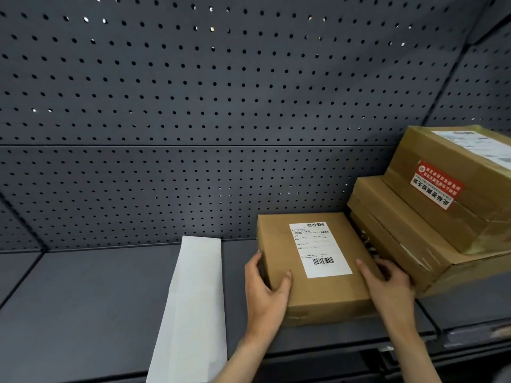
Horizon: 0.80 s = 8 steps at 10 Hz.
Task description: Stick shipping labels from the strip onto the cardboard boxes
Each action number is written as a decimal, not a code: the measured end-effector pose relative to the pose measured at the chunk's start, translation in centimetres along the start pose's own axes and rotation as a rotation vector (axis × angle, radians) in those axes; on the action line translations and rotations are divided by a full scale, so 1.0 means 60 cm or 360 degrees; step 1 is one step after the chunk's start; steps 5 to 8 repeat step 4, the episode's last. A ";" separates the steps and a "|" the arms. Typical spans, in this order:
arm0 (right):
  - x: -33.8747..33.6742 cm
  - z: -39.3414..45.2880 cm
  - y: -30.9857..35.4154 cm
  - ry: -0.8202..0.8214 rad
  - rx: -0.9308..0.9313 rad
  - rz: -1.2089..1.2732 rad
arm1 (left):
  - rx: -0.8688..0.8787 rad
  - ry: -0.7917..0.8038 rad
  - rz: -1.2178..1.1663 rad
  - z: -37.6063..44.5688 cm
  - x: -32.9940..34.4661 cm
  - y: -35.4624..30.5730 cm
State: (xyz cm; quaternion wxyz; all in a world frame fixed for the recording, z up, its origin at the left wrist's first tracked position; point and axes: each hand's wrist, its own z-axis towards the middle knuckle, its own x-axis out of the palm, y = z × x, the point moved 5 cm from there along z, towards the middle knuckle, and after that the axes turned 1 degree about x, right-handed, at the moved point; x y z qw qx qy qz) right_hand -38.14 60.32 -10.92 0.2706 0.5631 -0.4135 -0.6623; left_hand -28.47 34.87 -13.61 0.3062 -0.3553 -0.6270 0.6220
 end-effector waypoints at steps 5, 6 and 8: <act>0.043 -0.096 0.087 -0.0265 -0.1094 -0.0645 | 0.0607 0.0203 0.1018 0.024 -0.151 -0.049; 0.043 -0.096 0.087 -0.0265 -0.1094 -0.0645 | 0.0607 0.0203 0.1018 0.024 -0.151 -0.049; 0.043 -0.096 0.087 -0.0265 -0.1094 -0.0645 | 0.0607 0.0203 0.1018 0.024 -0.151 -0.049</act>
